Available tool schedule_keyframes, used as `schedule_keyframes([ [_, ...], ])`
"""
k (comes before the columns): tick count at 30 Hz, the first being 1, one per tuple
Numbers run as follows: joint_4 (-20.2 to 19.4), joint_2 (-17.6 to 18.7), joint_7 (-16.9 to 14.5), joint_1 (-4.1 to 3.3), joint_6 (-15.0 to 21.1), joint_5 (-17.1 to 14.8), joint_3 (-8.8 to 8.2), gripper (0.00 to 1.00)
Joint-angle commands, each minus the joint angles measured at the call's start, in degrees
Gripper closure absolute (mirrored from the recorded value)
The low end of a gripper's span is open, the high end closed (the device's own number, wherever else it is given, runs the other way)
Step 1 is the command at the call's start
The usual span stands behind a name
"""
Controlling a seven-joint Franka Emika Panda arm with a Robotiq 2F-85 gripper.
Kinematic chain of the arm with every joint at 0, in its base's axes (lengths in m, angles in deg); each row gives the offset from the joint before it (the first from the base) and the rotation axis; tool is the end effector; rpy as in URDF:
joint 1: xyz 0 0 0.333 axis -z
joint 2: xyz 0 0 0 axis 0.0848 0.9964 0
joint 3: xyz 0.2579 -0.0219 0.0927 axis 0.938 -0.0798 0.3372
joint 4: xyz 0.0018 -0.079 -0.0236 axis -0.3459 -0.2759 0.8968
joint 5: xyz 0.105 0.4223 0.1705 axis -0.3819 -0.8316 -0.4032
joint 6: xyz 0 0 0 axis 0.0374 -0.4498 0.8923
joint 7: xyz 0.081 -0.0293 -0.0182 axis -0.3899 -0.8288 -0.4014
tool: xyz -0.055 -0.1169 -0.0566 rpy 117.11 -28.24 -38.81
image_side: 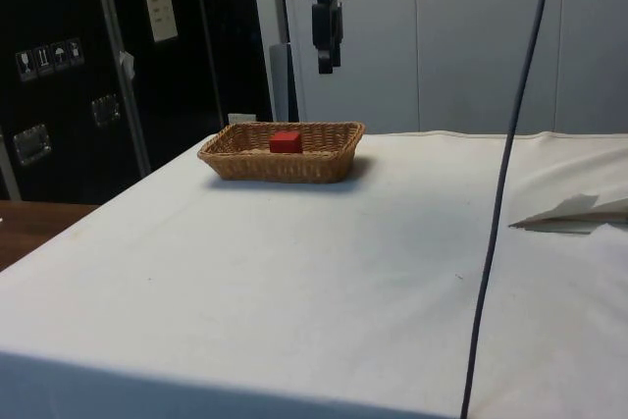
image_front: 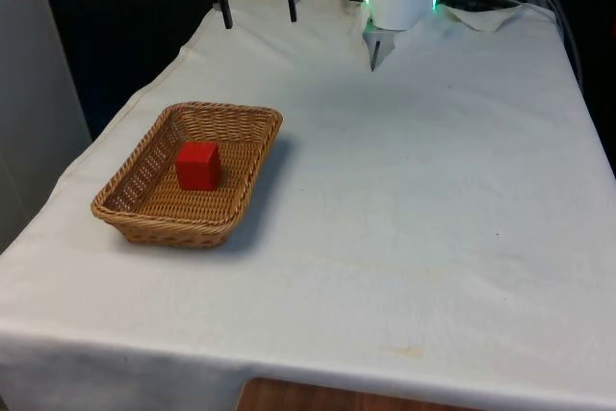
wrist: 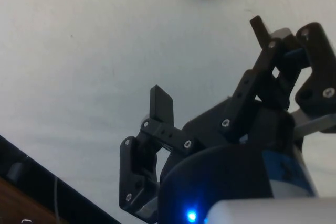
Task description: Pick up the cube and place it into the basket.
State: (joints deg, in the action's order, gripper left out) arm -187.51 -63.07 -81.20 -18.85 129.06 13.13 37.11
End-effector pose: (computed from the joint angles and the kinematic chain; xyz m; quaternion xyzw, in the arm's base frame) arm 0.5698 -0.2147 0.2333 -0.9960 -0.0794 -0.0198 0.0346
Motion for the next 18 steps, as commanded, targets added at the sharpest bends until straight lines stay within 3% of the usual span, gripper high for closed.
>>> schedule_keyframes([
  [1, -1.15, -1.2, 0.8, -0.11, 0.52, 1.43, -0.34, 0.0],
  [2, -0.46, -0.52, 0.06, 0.06, 0.0, 0.23, 0.0, 0.0],
  [4, -2.41, -2.81, 0.86, 0.11, 0.34, 2.18, -0.29, 0.0],
  [10, -4.58, -6.19, 1.26, 0.57, -0.29, 3.72, -0.17, 0.0],
  [11, -4.3, -5.79, 0.46, 0.57, -0.4, 2.64, -0.06, 0.0],
  [13, -5.33, -7.45, 1.83, 0.63, -0.52, 4.24, -0.06, 0.0],
  [18, -5.5, -8.08, 3.04, 0.57, -0.63, 4.41, 0.23, 0.0],
])
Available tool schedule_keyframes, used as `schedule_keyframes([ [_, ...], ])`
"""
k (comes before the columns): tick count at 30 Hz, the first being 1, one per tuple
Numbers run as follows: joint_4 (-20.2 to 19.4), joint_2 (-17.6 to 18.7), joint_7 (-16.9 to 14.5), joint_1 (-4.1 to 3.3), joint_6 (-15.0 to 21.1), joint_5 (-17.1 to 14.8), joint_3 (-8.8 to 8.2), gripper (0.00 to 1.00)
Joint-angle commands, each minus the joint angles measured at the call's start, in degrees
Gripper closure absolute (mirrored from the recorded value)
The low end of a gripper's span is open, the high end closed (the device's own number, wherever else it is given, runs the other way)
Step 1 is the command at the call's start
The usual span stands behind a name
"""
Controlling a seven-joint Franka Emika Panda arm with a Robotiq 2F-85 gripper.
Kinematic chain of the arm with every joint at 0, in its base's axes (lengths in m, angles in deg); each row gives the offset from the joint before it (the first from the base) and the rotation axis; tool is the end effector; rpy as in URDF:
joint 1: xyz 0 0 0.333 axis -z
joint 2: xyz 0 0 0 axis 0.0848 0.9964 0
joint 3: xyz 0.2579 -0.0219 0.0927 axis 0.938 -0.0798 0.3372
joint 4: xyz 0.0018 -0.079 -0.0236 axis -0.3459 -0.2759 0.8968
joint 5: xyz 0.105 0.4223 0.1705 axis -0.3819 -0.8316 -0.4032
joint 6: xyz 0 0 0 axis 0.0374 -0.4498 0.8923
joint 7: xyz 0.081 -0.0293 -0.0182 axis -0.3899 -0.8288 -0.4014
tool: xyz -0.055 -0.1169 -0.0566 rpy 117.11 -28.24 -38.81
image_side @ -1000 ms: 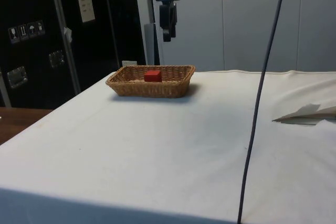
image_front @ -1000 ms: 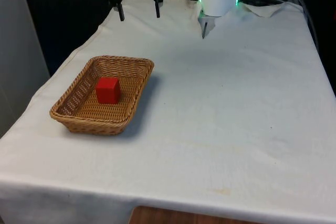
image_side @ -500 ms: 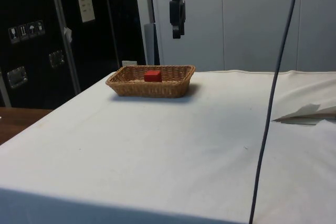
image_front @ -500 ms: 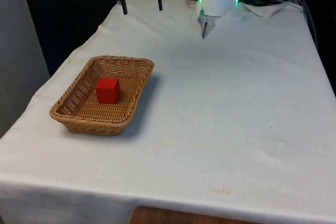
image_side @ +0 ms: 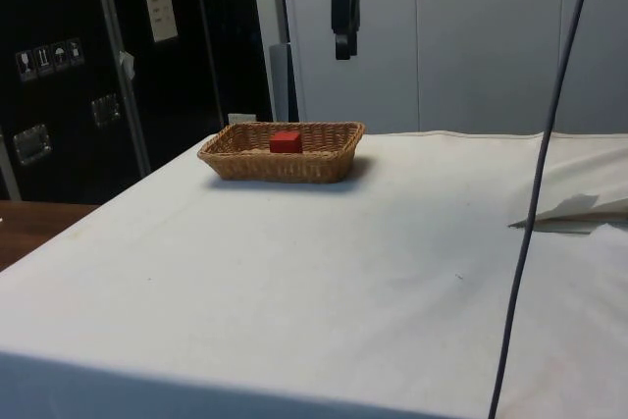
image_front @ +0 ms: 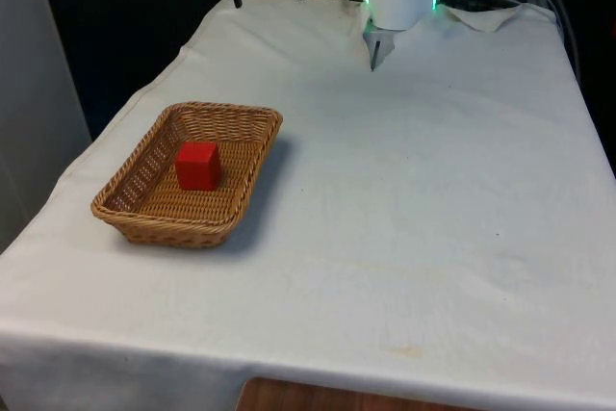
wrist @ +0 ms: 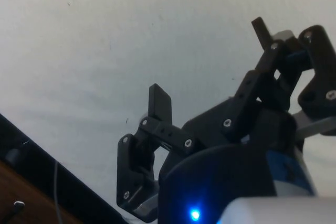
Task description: Pick up the cube and place it into the basket.
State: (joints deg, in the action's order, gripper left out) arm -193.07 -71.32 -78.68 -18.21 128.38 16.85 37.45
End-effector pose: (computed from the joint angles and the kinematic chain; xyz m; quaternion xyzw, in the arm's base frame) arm 0.5450 -0.2057 0.2540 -0.9957 -0.0740 -0.0288 0.0486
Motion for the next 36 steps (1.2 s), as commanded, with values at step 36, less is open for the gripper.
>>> schedule_keyframes([
  [36, -1.09, -4.47, 12.61, -0.23, -0.57, 0.46, 8.82, 0.0],
])
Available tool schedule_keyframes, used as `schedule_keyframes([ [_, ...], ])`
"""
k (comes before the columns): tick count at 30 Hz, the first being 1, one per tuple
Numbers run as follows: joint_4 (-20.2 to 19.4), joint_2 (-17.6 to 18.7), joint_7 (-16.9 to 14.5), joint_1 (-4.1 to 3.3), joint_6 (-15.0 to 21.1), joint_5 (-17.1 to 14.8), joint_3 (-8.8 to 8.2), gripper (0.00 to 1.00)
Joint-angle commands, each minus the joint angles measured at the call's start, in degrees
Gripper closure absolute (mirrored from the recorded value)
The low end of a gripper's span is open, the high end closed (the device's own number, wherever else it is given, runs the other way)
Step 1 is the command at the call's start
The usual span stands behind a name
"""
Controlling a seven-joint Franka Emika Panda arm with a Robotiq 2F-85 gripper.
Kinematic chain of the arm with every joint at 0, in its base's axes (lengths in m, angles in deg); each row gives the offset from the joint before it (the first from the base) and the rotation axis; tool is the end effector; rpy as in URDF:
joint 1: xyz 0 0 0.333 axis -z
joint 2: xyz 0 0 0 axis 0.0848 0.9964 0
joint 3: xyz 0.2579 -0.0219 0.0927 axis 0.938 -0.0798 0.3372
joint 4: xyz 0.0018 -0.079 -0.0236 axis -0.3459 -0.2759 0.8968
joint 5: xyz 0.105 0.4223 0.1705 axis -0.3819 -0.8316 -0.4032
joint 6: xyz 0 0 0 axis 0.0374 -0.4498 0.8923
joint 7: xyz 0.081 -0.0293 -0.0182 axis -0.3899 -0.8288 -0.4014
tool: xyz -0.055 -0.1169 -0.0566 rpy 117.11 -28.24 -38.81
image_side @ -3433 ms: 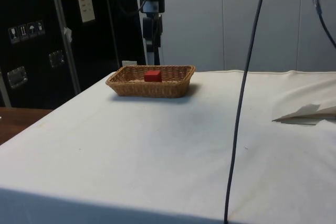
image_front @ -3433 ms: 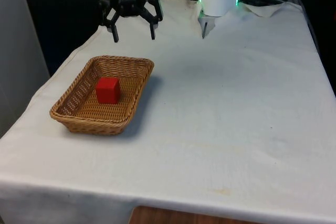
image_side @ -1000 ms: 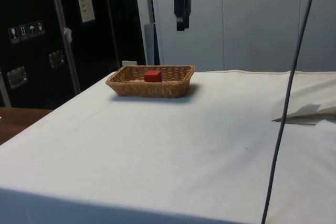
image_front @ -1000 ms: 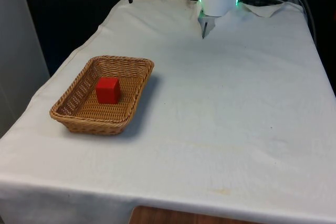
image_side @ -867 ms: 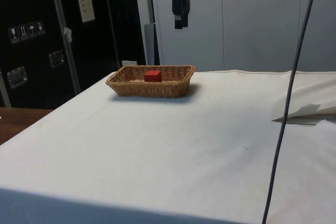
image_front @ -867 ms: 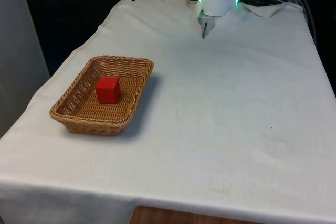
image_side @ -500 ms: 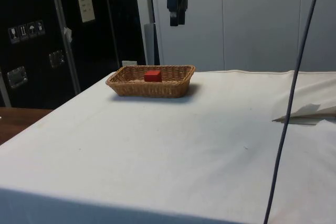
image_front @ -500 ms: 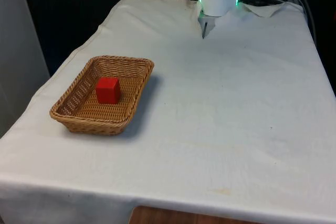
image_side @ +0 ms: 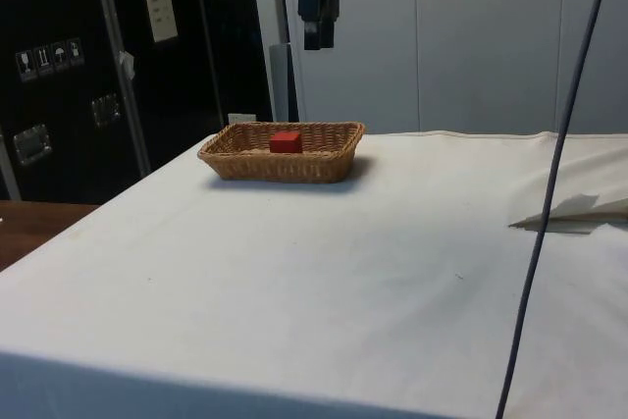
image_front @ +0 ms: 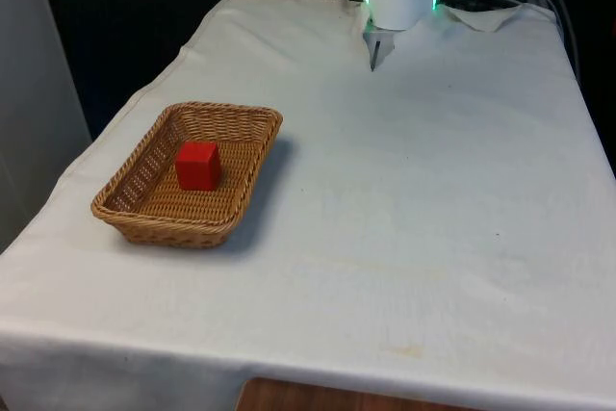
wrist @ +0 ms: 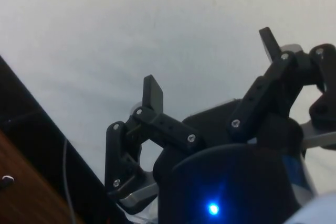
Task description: Pick up the cube and place it into the basket.
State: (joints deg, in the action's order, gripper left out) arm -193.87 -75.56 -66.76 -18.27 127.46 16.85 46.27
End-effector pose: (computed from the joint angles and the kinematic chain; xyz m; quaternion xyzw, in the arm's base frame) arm 0.5681 -0.1162 0.2852 -0.9959 -0.0496 -0.0420 0.0631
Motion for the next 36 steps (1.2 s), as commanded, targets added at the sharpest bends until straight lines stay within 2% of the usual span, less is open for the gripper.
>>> schedule_keyframes([
  [1, -0.34, -0.34, 0.8, -0.17, 0.34, 0.46, 0.34, 0.0],
  [3, -0.46, -0.4, 1.09, -0.17, 0.34, 0.46, 1.09, 0.0],
  [4, -0.06, -0.06, 0.29, 0.0, 0.0, 0.0, 0.74, 0.0],
  [5, -0.52, -0.4, 1.15, -0.17, 0.34, 0.46, 1.43, 0.0],
  [11, -0.63, -0.4, 0.86, -0.11, 0.17, 0.34, 3.5, 0.0],
  [22, -0.63, -0.23, 1.32, -0.11, 0.23, 0.4, 5.61, 0.0],
  [23, -0.4, -0.06, 0.63, 0.0, 0.0, 0.0, 5.5, 0.0],
  [25, -0.63, -0.17, 1.78, -0.17, 0.29, 0.46, 6.3, 0.0],
  [30, -0.69, -0.17, 2.92, -0.11, 0.29, 0.4, 7.91, 0.0],
  [31, -0.46, -0.06, 2.29, 0.0, 0.0, 0.0, 7.91, 0.0],
  [33, -0.69, -0.17, 3.55, -0.17, 0.34, 0.46, 8.54, 0.0],
  [36, -0.69, -0.11, 4.35, -0.06, 0.34, 0.52, 9.28, 0.0],
])
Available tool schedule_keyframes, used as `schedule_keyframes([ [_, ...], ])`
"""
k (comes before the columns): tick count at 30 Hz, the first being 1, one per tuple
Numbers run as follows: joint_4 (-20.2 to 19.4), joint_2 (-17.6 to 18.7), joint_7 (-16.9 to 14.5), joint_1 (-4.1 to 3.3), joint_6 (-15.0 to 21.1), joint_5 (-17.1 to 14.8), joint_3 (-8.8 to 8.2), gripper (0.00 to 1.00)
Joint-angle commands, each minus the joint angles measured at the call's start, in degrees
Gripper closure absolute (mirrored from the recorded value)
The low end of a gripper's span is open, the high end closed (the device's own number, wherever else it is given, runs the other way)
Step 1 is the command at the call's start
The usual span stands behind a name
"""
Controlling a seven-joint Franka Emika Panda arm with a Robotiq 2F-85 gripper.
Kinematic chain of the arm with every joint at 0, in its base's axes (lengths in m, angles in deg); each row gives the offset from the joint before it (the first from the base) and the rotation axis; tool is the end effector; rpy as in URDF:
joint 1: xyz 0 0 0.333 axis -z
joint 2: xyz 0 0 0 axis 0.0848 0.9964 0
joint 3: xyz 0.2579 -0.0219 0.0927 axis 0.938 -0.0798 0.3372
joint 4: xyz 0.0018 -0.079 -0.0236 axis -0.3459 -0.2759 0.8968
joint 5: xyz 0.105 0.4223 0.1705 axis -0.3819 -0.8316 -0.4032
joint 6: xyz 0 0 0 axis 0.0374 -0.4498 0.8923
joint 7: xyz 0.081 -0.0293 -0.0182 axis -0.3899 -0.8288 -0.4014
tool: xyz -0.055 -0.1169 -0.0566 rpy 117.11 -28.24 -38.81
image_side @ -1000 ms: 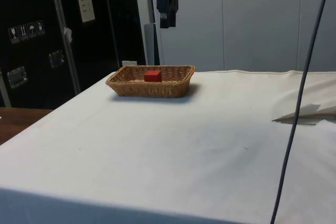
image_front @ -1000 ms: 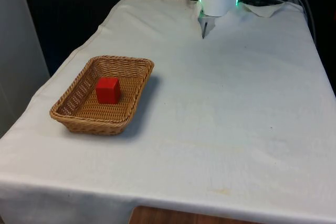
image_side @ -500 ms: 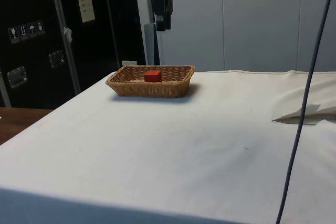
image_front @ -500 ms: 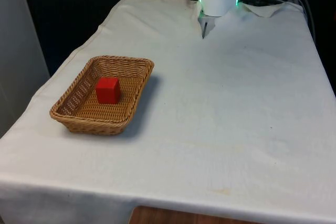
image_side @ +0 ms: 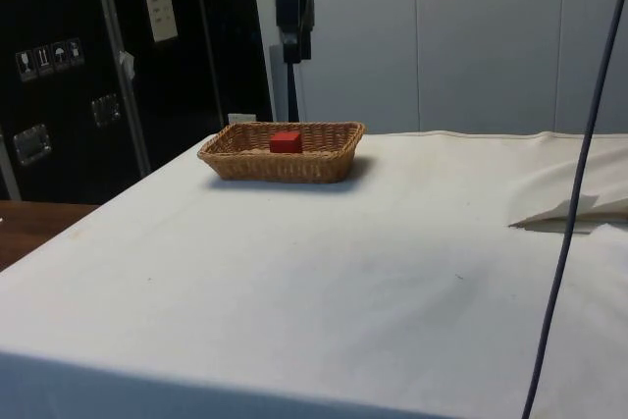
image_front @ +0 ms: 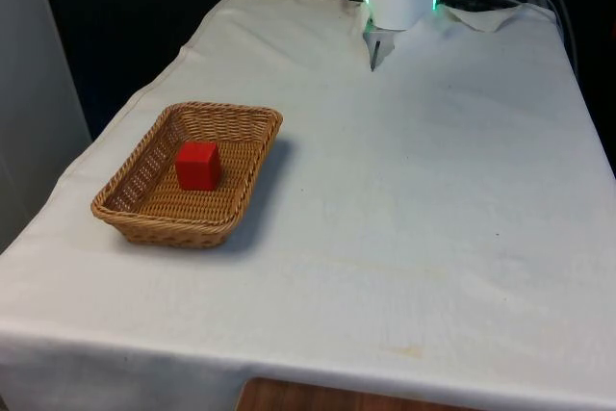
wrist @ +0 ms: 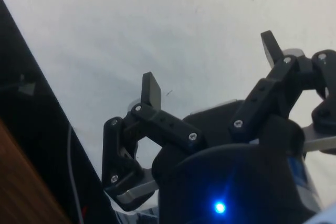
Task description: Pick up the cube and place it into the basket.
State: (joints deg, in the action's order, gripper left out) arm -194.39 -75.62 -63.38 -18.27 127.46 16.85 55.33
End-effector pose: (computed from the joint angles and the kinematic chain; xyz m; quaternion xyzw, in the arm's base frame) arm 0.5766 -0.0260 0.2840 -0.9927 -0.0988 -0.0325 0.0610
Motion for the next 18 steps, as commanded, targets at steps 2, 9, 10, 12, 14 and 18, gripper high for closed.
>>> schedule_keyframes([
  [2, -0.11, -0.06, 1.49, 0.0, 0.4, 0.57, 0.63, 0.0],
  [9, -0.06, 0.06, 4.07, 0.06, 0.46, 0.23, 0.8, 0.0],
  [10, -0.06, 0.06, 4.47, 0.06, 0.52, 0.17, 0.8, 0.0],
  [12, -0.11, 0.11, 5.21, 0.06, 0.57, 0.17, 0.8, 0.0],
  [14, -0.11, 0.11, 5.5, 0.06, 0.57, 0.11, 0.8, 0.0],
  [18, -0.11, 0.17, 6.99, 0.11, 0.69, 0.11, 0.8, 0.0],
])
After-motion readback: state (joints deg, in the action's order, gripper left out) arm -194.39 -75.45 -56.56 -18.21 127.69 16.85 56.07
